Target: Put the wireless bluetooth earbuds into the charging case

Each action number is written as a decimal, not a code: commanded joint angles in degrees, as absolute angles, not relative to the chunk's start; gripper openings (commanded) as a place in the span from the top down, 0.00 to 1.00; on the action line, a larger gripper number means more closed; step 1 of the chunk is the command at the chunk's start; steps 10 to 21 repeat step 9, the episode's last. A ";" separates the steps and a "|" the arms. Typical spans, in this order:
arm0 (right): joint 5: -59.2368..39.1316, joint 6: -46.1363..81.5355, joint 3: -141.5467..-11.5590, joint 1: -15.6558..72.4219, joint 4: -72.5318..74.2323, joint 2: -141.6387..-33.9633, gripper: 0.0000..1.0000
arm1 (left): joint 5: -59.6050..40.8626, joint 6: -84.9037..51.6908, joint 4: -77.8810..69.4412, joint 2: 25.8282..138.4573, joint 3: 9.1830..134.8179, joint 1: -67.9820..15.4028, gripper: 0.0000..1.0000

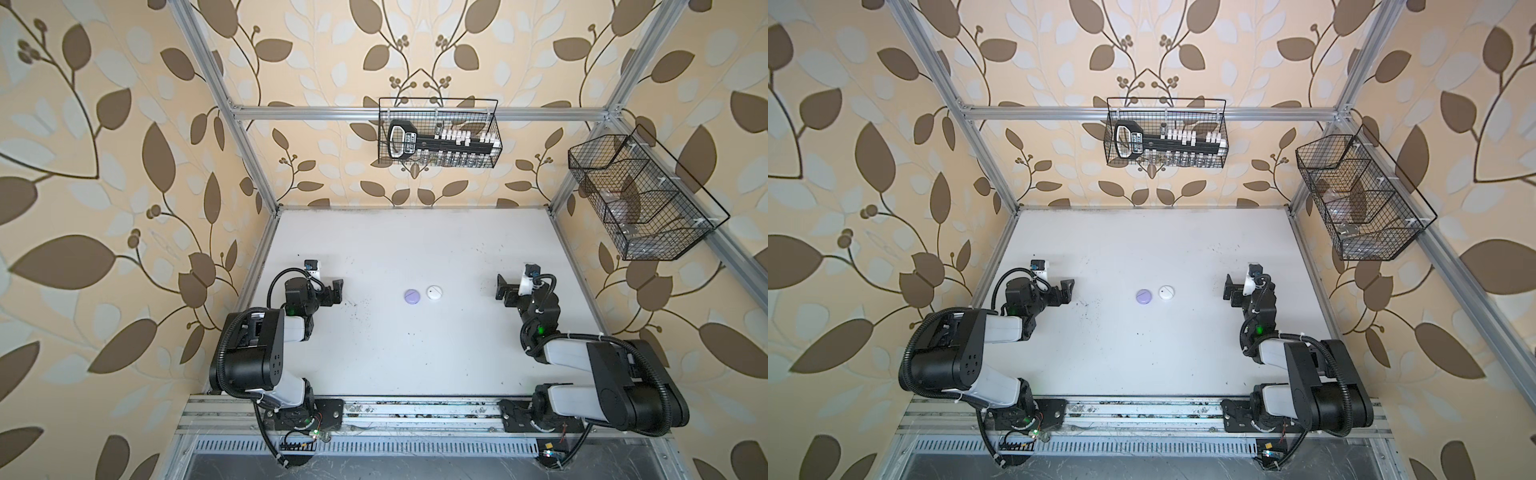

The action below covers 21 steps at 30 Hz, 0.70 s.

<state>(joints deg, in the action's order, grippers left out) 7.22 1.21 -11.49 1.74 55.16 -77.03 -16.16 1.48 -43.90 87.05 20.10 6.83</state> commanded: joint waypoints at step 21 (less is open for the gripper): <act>6.50 0.30 -10.40 1.61 57.54 -76.91 0.00 | -15.82 1.34 -44.65 85.87 21.23 7.16 0.01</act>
